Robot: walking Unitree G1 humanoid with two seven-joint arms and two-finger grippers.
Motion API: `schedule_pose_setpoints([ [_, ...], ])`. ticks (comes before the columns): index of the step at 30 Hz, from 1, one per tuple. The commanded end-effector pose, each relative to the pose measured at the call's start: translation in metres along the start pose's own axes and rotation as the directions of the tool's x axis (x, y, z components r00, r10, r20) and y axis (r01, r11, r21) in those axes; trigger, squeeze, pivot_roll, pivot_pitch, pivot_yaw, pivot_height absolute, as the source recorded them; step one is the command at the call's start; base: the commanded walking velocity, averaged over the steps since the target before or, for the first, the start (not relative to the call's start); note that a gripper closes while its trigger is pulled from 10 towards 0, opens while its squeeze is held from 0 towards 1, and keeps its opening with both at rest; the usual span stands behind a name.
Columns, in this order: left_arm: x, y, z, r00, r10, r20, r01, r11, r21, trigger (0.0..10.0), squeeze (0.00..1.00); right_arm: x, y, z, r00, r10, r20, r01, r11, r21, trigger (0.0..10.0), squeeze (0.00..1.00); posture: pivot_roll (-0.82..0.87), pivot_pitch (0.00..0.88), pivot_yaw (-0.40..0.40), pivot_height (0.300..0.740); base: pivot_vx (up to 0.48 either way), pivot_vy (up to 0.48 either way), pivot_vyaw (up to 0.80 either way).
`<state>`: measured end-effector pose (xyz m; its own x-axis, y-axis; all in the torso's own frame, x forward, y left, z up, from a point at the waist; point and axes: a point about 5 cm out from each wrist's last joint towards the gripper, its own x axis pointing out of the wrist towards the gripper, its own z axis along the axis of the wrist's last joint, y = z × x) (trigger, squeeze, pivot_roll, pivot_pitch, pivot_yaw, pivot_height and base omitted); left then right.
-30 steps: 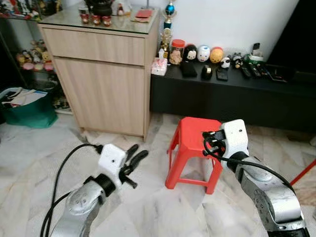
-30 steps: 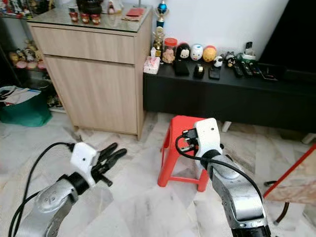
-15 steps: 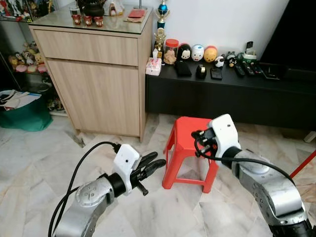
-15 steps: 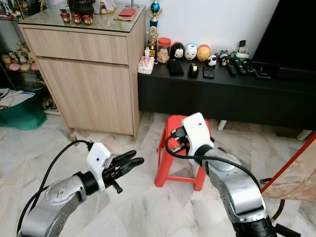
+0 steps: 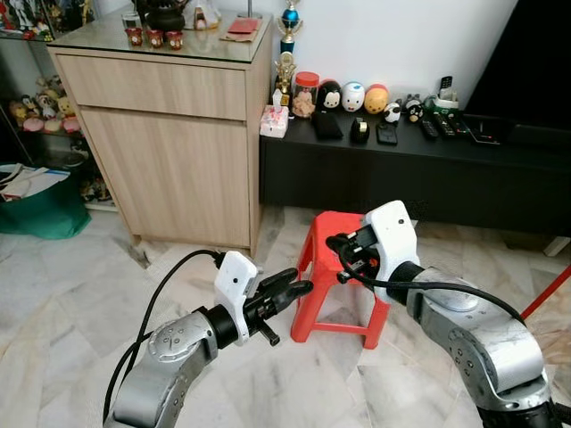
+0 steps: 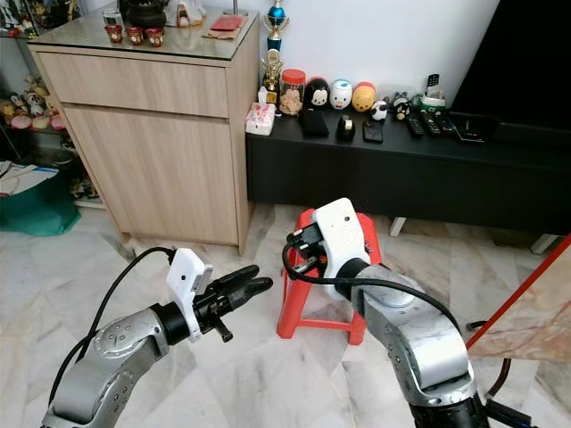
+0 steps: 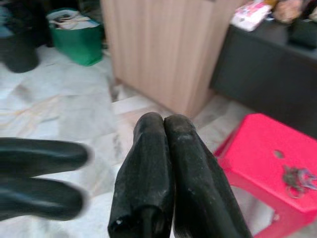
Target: Hang keys on a hook
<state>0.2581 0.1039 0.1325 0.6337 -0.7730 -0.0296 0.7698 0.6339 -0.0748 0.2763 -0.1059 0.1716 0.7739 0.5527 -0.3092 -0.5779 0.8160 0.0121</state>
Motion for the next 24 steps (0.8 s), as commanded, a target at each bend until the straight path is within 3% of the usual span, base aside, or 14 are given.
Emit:
schedule_pose_setpoints([
  [1,0.004,0.0,0.004,1.0,-0.011,0.015,0.011,1.0,0.004,10.0,0.0,-0.003,0.005,0.006,1.0,0.016,0.019,-0.016,1.0,-0.017,10.0,0.0,0.01,0.0,-0.111,0.722,0.0,0.0,0.0],
  [6,0.009,0.007,0.006,0.999,0.021,0.031,-0.021,1.0,0.015,10.0,0.0,-0.001,0.015,0.005,0.999,0.044,0.006,-0.044,0.999,0.013,10.0,0.0,0.0,0.0,-0.109,0.722,0.0,0.0,0.0],
  [24,0.012,0.013,0.006,0.996,0.064,0.059,-0.065,0.998,0.008,10.0,0.0,-0.003,0.02,0.002,0.999,0.044,-0.006,-0.044,0.997,0.059,10.0,0.0,0.0,0.0,-0.111,0.722,0.0,0.0,0.0],
])
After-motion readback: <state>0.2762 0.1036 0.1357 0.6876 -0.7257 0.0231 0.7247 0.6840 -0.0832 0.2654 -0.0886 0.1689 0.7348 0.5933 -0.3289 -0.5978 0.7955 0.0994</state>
